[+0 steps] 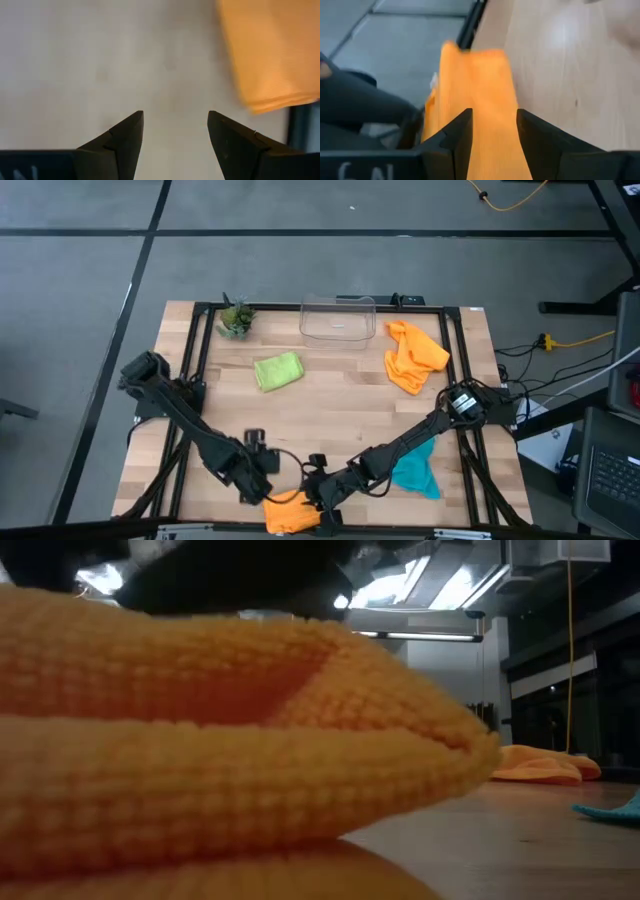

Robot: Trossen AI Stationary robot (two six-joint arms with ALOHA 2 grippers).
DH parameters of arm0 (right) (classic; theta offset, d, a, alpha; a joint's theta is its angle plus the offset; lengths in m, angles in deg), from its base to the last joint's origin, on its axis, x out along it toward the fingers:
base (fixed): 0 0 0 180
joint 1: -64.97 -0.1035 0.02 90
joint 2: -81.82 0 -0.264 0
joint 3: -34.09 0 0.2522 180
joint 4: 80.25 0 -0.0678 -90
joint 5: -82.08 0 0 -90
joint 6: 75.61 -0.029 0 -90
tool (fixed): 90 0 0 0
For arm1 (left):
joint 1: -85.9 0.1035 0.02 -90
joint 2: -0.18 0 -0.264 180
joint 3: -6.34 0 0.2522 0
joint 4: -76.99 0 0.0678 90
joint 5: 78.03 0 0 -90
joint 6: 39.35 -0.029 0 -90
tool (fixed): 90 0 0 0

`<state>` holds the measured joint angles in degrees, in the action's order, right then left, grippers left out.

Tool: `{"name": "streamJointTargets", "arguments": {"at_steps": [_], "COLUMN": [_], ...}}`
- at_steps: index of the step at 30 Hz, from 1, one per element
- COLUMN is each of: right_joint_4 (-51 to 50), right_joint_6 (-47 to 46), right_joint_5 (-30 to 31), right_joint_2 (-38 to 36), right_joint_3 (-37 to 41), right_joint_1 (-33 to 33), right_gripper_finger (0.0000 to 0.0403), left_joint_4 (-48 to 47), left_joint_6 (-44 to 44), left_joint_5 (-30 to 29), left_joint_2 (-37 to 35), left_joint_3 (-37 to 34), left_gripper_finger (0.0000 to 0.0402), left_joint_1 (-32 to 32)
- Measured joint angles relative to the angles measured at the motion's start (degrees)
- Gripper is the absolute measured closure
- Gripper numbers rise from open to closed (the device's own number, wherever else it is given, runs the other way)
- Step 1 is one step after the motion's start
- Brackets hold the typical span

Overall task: Fold microfiber towels
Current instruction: Put the orange microfiber cloth into the transparent bin

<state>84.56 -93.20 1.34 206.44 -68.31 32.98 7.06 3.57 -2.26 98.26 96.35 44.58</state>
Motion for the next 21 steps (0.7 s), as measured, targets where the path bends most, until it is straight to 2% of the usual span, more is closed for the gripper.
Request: {"name": "streamJointTargets", "arguments": {"at_steps": [5, 12, 18, 21], "right_joint_4": [4.27, 9.67, 10.15, 10.95], "right_joint_6": [1.38, 1.19, 3.11, 3.05], "right_joint_5": [0.15, -4.67, -11.17, -12.19], "right_joint_2": [1.13, 6.77, 11.26, 12.94], "right_joint_3": [-0.09, -0.76, -2.12, -2.37], "right_joint_1": [0.18, 1.41, 2.01, 2.39], "right_gripper_finger": [0.0248, 0.0248, 0.0248, 0.0248], "left_joint_4": [-9.44, -11.90, -12.59, -12.58], "left_joint_6": [0.48, 0.10, 0.11, 0.09], "left_joint_5": [-8.34, -17.75, -19.94, -20.56], "left_joint_2": [-7.65, -16.41, -20.43, -20.87], "left_joint_3": [0.00, 0.02, 0.02, 0.02], "left_gripper_finger": [0.0188, 0.0188, 0.0188, 0.0188], "left_joint_1": [-0.22, -0.48, -0.46, -0.48]}}
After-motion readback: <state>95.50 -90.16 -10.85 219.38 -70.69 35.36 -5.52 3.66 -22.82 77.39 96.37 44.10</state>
